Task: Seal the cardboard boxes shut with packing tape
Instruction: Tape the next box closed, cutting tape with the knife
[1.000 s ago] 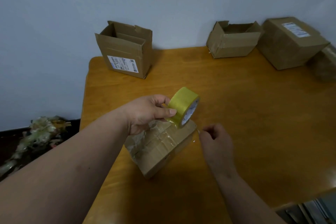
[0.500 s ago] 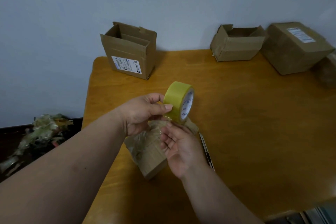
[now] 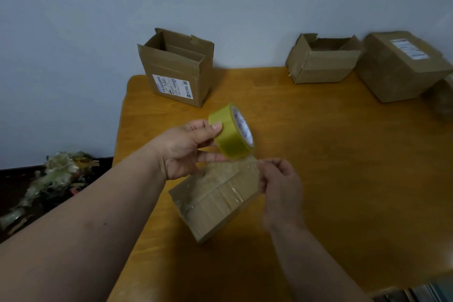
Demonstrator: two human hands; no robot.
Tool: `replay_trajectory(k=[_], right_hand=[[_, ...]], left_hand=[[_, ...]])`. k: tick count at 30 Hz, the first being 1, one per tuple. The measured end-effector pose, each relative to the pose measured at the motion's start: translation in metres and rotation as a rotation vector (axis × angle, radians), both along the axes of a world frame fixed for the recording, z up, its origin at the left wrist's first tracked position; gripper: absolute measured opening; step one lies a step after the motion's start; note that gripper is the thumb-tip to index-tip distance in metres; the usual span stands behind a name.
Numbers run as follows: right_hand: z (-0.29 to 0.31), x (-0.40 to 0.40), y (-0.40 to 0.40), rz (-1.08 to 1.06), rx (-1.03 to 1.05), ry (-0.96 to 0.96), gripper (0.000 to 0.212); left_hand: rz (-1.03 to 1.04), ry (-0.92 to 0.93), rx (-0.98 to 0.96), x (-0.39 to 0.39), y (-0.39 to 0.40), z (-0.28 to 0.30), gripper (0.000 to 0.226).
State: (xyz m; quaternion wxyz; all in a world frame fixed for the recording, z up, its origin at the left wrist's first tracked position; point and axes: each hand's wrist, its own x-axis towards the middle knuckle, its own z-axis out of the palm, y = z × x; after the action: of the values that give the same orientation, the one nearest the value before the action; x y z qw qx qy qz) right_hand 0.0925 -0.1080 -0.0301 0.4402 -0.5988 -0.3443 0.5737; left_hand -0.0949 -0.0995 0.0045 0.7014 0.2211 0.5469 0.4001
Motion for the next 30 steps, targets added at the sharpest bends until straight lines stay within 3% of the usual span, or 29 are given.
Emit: replay_trajectory(k=[3,7,9,11,14,17,21,25,30], right_hand=[[0.0,0.005,0.009,0.039,0.144,-0.061,0.014],[-0.003,0.009,0.017,0.417,0.306,-0.27,0.052],[-0.004,0.01,0.021,0.608,0.421,-0.344,0.051],[-0.001,0.01,0.025,0.673,0.461,-0.408,0.036],[0.006,0.01,0.028,0.685,0.429,-0.343,0.018],[0.012,0.007,0.027,0.682,0.376,-0.268,0.006],[0.012,-0.002,0.022,0.627,0.342,-0.238,0.023],[0.013,-0.009,0.019,0.568,0.319,-0.256,0.016],[0.012,-0.014,0.019,0.454,0.289,-0.232,0.026]], left_hand=[[0.018,-0.045,-0.019,-0.002,-0.002,-0.001,0.018],[0.018,-0.054,-0.038,-0.003,-0.004,-0.002,0.024],[0.023,-0.057,-0.044,-0.005,-0.003,-0.002,0.032],[0.026,-0.051,-0.053,-0.005,-0.004,-0.001,0.039],[0.017,-0.047,-0.067,-0.003,-0.004,0.001,0.051],[0.009,-0.058,-0.081,-0.002,-0.004,0.001,0.048],[0.002,-0.039,-0.103,-0.001,-0.006,0.001,0.049],[-0.005,-0.004,-0.108,0.003,-0.006,0.003,0.051],[-0.028,0.031,-0.105,0.005,-0.01,0.007,0.052]])
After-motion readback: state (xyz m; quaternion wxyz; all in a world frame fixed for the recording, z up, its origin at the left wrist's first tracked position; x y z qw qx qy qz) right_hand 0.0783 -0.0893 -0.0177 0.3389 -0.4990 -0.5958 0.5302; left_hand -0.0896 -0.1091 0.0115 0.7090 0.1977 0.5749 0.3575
